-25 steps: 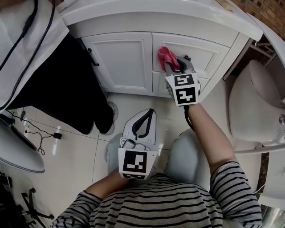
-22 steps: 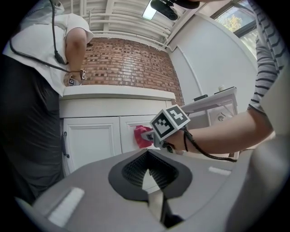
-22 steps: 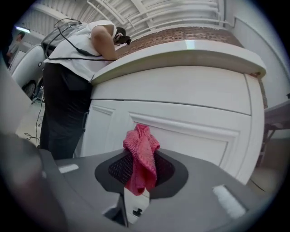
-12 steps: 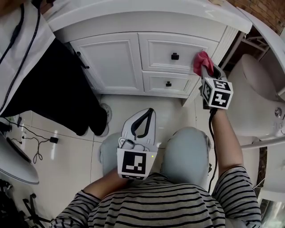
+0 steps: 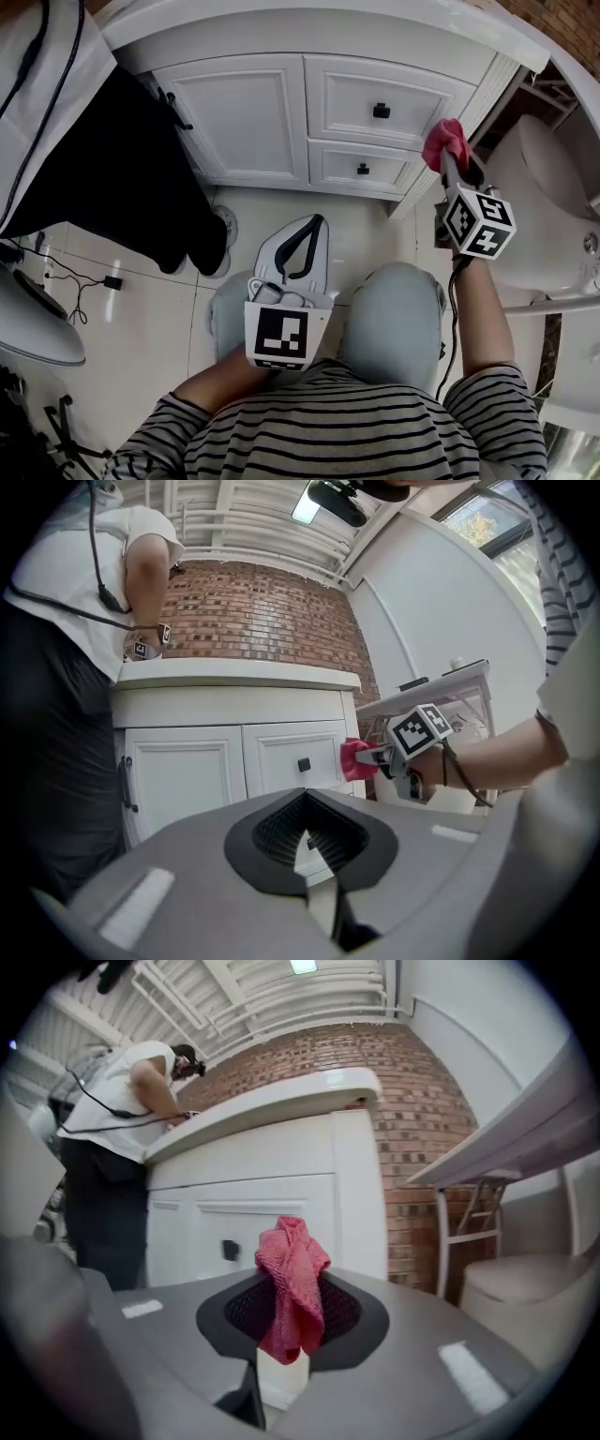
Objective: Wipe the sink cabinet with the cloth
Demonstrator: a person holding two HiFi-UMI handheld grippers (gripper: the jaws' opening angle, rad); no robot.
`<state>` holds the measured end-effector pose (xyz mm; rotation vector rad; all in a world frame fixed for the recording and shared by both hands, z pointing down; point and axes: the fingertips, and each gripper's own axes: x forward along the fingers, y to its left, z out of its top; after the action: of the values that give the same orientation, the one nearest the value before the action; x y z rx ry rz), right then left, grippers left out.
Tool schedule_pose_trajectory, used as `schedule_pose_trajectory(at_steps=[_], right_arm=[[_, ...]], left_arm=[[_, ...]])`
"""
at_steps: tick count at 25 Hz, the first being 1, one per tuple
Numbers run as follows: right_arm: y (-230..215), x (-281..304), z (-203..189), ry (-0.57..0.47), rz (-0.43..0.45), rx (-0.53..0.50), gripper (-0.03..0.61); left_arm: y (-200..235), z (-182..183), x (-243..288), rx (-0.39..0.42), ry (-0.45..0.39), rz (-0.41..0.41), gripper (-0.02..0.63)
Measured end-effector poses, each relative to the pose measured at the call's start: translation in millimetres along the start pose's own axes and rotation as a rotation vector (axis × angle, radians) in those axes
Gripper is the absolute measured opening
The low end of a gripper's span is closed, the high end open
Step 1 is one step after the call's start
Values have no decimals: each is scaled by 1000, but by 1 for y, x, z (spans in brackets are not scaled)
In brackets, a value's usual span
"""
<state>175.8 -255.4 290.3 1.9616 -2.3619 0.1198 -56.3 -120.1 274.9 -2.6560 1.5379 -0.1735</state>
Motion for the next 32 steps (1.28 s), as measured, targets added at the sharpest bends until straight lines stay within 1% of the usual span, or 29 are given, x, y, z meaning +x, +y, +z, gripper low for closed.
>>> schedule_pose_trajectory(at_steps=[3, 5, 6, 8, 11, 15, 19, 29, 32], right_arm=[[100, 19, -13, -1, 242, 22, 84], [154, 38, -30, 31, 340, -23, 84], [175, 49, -39, 50, 366, -56, 86], [203, 72, -55, 84, 387, -116, 86], [217, 98, -69, 116, 371, -175, 86], [201, 114, -76, 136, 316, -197, 86], [165, 109, -83, 149, 261, -183, 86], [35, 71, -89, 141, 83, -138, 89], [-2, 59, -91, 134, 21, -106, 89]], left_arm=[[6, -3, -3, -5, 2, 17, -5], [11, -4, -5, -6, 6, 27, -5], [13, -5, -5, -8, 8, 31, -5], [16, -5, -6, -14, 15, 37, -5], [19, -6, -7, -18, 33, 41, -5], [24, -12, -5, -7, 34, 52, -5], [22, -15, -4, 0, 43, 40, -5], [2, -12, 8, 16, 39, 4, -5], [-4, -12, 12, 24, 38, -5, -5]])
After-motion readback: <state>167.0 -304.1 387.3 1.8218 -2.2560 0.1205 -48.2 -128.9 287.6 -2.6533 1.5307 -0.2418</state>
